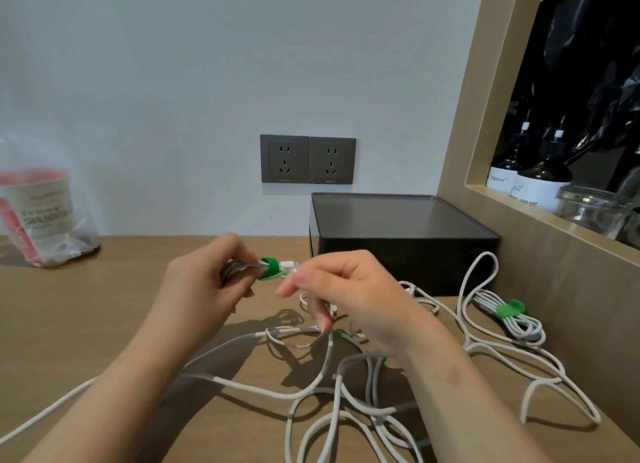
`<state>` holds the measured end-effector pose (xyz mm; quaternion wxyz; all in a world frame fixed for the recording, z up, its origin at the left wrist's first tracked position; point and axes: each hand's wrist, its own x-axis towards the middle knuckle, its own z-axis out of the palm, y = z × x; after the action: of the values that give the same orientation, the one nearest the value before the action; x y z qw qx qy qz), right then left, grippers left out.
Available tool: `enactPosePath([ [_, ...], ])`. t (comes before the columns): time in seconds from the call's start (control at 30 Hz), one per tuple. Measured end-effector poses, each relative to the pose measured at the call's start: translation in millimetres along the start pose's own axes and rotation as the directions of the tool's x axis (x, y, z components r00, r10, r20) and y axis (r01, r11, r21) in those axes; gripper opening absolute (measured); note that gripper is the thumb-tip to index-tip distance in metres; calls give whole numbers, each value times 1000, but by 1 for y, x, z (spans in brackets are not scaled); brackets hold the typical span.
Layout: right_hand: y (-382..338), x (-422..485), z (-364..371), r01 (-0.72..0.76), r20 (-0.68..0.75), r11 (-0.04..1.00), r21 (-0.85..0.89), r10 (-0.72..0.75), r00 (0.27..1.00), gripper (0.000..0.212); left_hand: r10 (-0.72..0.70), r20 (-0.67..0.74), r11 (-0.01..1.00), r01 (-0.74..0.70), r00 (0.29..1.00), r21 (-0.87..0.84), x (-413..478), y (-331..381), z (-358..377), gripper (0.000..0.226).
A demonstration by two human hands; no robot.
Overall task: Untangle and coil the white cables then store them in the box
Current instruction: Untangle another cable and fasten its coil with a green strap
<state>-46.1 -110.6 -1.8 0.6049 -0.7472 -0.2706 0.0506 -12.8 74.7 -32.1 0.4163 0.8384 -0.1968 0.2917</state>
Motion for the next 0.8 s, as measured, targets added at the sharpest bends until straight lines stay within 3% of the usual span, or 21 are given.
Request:
enactPosePath([
  [0.17, -1, 0, -5, 105, -93, 984, 142, -92, 991, 25, 66, 195, 994, -47, 979, -97, -1, 1, -4, 30],
  [0.3, -4, 1, -6, 134, -160, 952, 276, -92, 983, 30, 144, 230, 975, -99, 962, -198, 1, 0, -7, 48],
  [0.47, 2, 5, -6, 93, -243, 945, 314, -14, 970, 32, 284, 224, 959, -278, 932, -57, 3, -3, -5, 31],
  [0.6, -3, 2, -7, 48, -164, 860, 508, 42, 986, 36, 355, 303, 915, -395, 884, 78, 5, -9, -5, 32],
  [0.67, -5, 0, -12, 50, -185, 857, 513, 54, 981, 37, 327, 303, 931, -361, 895, 60, 4, -10, -4, 35],
  [0.8, 3, 3, -14, 62, -258, 932, 358, 34, 966, 28, 174, 220, 983, -156, 960, -100, -1, -6, 1, 47],
])
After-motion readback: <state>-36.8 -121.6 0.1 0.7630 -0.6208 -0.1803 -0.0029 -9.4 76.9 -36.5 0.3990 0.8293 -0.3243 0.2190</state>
